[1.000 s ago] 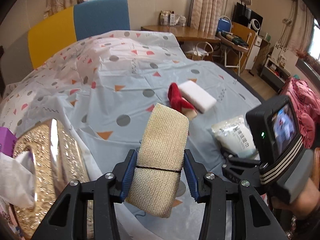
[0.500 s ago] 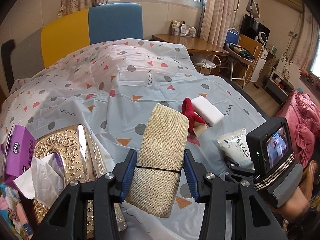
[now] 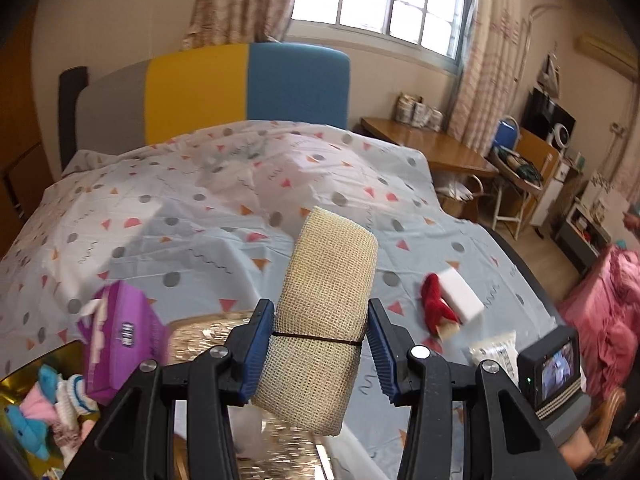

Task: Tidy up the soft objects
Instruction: 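Carry the beige burlap roll with the left gripper into the gold tray and open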

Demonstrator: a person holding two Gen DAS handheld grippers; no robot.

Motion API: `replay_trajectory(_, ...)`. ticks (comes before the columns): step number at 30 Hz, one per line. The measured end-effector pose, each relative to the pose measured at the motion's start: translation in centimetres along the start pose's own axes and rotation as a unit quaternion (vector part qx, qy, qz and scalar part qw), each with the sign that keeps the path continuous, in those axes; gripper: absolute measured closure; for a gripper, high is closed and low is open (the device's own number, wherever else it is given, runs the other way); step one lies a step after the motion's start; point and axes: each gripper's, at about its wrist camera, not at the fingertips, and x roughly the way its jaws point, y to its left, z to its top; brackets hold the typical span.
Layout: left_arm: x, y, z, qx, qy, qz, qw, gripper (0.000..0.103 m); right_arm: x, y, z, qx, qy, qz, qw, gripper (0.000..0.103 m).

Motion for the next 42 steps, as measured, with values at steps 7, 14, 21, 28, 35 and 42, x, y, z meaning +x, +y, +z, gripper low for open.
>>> replay_trajectory(7,-2.0,5.6,-0.2,-0.039,-0.016,0.040,0.9983,0.056,-0.1,0.2,0.0,-0.006,-0.002,-0.004,1.000,0.053)
replay_trajectory(14,-5.0,12.5,-1.4,-0.084,-0.038,0.089,0.9917,0.056,-0.1,0.4,0.0,-0.011,-0.003,-0.008,1.000,0.053)
replay_trajectory(21,-8.0,20.4,-5.1,-0.142,-0.039,0.150,0.9777,0.056,-0.2,0.7,-0.1,-0.018,-0.005,-0.013,1.000,0.053)
replay_trajectory(28,-10.3,26.4,-12.2,-0.215,-0.013,0.191,0.9578,0.056,-0.3,1.0,-0.2,-0.024,-0.008,-0.020,0.999,0.053)
replay_trajectory(35,-12.3,28.5,-19.0,-0.256,0.018,0.204,0.9448,0.056,-0.3,1.2,-0.3,-0.025,-0.009,-0.023,0.999,0.053)
replay_trajectory(42,-11.4,28.7,-20.6,-0.269,0.043,0.192,0.9427,0.056,-0.4,1.3,-0.4,-0.026,-0.009,-0.029,0.999,0.053)
